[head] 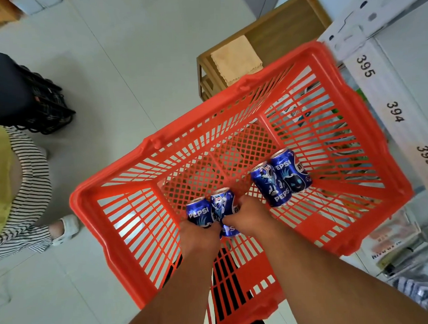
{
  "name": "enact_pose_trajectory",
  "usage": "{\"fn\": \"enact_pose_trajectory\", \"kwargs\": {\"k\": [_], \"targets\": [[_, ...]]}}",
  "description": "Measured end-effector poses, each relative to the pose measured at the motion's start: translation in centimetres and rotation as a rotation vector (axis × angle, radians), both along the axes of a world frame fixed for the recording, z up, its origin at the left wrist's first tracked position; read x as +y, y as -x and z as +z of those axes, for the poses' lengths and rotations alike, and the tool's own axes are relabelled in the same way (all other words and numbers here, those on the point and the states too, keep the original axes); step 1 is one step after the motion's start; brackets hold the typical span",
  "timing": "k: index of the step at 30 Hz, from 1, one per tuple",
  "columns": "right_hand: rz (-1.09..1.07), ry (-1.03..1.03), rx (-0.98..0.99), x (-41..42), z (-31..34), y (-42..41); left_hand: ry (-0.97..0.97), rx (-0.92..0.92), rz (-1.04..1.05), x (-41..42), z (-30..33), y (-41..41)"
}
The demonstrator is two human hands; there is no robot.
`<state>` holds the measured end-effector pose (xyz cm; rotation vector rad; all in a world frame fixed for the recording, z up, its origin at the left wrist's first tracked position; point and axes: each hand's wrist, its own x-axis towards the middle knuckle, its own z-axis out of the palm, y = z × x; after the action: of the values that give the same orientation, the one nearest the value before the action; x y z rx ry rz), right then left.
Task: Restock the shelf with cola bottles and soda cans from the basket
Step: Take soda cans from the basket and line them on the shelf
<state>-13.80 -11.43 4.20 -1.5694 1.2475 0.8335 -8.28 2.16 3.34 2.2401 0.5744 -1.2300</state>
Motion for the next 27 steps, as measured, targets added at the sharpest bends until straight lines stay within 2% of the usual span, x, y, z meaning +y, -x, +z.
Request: {"fn": "enact_pose_trajectory", "kwargs": {"k": [3,8,17,21,27], "targets": [[-0.113,-0.005,-0.033,1.1,-0.6,0.0,0.001,-0.047,-0.002,-0.1,-0.3,-0.6],[-0.298,0.106,0.005,2.8,-1.1,-0.2,0.011,-0.087,-0.034,-0.1,-0.6,-0.6],[-0.449,0.145,0.057,2.4,-1.9,-0.5,0.047,-0.089,-0.054,-0.7,-0.5,-0.8],[-0.526,0.196,-0.028,2.1,0.6,-0.9,0.127,-0.109,-0.088,-1.2,2.4,-1.6],[-0.655,0.357,-0.275,1.0,9.5,-0.5,0.395,-0.162,-0.145,-2.3,11.7,-4.5]]}}
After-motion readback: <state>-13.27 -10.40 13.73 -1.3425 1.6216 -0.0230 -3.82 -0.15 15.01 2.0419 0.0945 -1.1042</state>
